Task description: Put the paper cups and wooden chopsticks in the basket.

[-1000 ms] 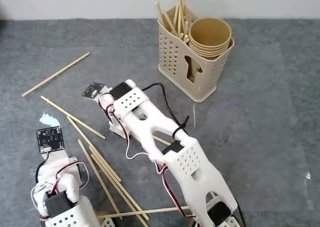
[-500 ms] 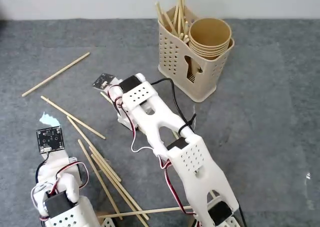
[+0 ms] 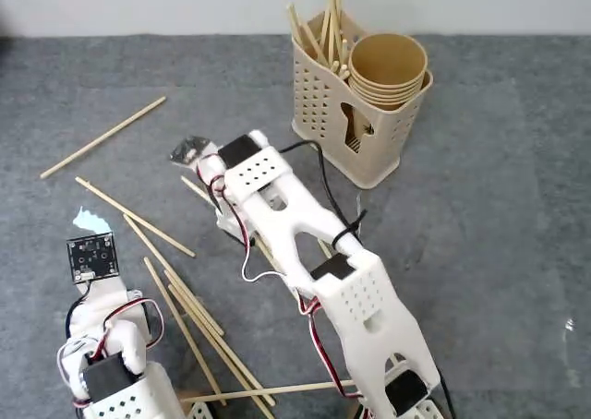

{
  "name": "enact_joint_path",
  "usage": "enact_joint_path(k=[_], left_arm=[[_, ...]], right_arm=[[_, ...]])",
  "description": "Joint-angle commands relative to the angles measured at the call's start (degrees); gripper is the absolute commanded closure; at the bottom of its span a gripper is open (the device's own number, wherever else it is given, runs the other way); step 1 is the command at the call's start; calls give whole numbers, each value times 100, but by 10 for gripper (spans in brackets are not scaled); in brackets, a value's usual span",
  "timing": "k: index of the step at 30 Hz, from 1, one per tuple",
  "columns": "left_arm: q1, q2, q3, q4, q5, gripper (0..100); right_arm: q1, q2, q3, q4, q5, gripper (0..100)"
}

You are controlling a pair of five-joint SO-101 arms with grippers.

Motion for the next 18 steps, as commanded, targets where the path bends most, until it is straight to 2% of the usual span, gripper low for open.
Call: enact_joint_path(k=[1,9,18], left_arm=[[26,-97,-48,18,-18,986],[26,-97,-48,18,-18,986],[26,-97,-48,18,-18,986]], right_arm=[[48,-971,-62,154,53,991],[66,-2211,-70,-171,53,991],[233,-2976,-70,-1499,9,991]])
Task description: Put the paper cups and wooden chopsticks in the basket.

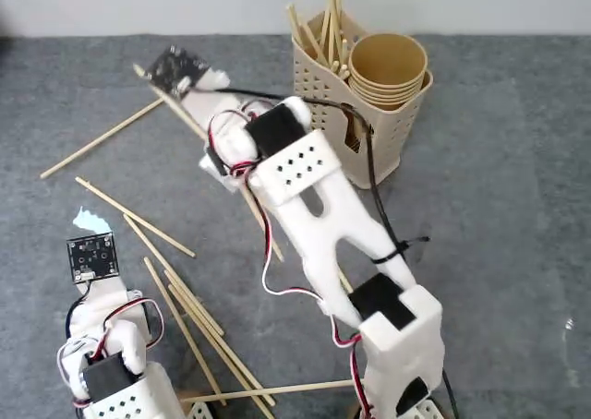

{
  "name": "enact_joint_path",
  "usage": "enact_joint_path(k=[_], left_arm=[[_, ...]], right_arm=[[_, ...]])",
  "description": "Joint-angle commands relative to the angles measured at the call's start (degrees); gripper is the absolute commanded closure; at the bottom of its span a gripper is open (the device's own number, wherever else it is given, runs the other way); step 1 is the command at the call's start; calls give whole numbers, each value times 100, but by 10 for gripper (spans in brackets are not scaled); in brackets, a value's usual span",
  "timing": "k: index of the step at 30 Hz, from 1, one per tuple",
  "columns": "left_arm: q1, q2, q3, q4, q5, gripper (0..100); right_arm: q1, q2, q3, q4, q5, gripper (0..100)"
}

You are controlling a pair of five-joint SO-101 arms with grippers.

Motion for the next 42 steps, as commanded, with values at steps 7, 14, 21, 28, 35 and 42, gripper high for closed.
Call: enact_joint_path(k=[7,14,21,28,35,42], left_arm=[[26,-97,-48,18,-18,986],[26,-97,-48,18,-18,986],[26,-97,-48,18,-18,986],[26,-97,-48,18,-18,986],[26,-97,-48,18,-18,986],[26,-97,-48,18,-18,986]], right_arm=[[251,-936,-70,-1481,9,991],[374,-1332,-70,-2273,0,991],[910,-1297,-26,-3705,18,991],[1578,-787,-62,-5007,44,991],[2009,-224,-62,-5147,18,991],[2105,48,-79,-4699,18,873]])
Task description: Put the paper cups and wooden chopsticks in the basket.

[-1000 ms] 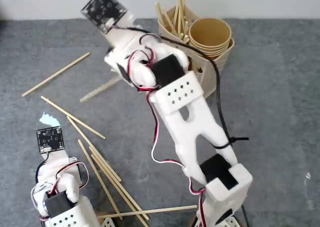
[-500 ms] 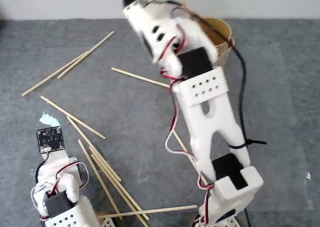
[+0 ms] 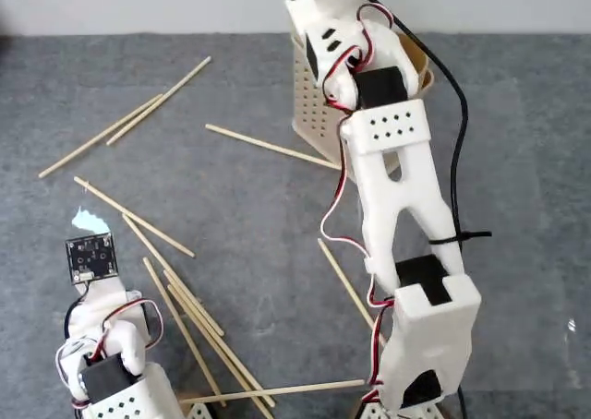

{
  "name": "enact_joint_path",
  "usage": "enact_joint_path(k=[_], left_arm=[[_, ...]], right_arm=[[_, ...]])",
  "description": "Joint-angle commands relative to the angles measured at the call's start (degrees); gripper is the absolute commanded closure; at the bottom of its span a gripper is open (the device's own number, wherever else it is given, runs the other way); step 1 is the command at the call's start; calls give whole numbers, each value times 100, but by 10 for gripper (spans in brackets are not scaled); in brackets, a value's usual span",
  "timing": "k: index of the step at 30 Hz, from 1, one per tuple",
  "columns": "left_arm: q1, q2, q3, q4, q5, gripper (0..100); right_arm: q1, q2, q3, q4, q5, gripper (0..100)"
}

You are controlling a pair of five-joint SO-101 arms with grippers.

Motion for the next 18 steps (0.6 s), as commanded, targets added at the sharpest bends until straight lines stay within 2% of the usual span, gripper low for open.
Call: enact_joint_path(k=[1,3,12,18], left_arm=[[26,-97,-48,18,-18,986],[26,-97,-48,18,-18,986],[26,-97,-48,18,-18,986],[26,-97,-48,18,-18,986]], right_arm=[[-31,-251,-123,444,9,835],[-171,-435,-211,884,-123,793],[-831,-1138,-343,3582,-352,819],[-910,-1130,-316,5270,-360,819]])
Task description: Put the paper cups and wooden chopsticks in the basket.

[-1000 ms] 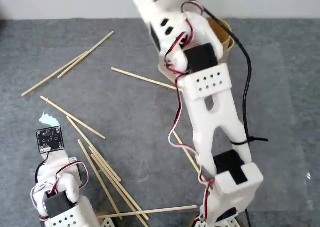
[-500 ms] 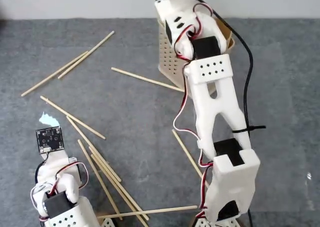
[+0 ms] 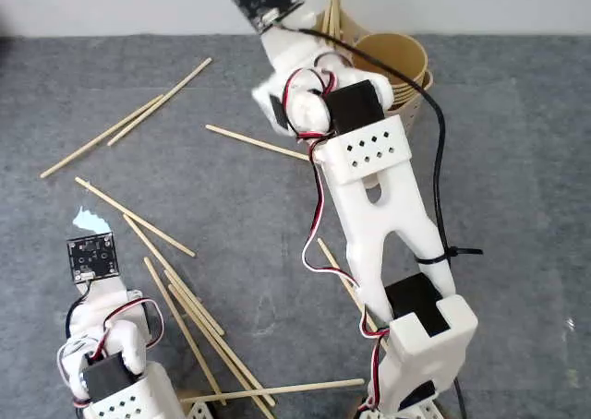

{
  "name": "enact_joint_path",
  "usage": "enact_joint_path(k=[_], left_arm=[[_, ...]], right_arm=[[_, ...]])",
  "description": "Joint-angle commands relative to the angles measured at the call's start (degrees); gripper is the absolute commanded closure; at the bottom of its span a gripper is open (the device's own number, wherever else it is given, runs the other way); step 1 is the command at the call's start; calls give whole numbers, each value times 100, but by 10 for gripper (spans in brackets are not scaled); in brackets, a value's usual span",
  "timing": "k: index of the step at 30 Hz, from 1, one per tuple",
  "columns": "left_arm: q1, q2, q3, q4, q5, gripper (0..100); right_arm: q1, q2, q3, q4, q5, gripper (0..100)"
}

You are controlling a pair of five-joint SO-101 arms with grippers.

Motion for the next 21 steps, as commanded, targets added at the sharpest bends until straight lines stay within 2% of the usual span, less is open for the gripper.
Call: enact_joint_path(k=[1,7,12,21], left_arm=[[26,-97,-48,18,-18,986],[26,-97,-48,18,-18,986],[26,-97,-48,18,-18,986],[26,-97,-48,18,-18,986]], right_arm=[[-48,-374,-308,927,-62,819],[-189,-374,-281,2316,-62,819],[-189,-409,580,2352,-396,819],[-189,-391,2321,2281,-378,819]])
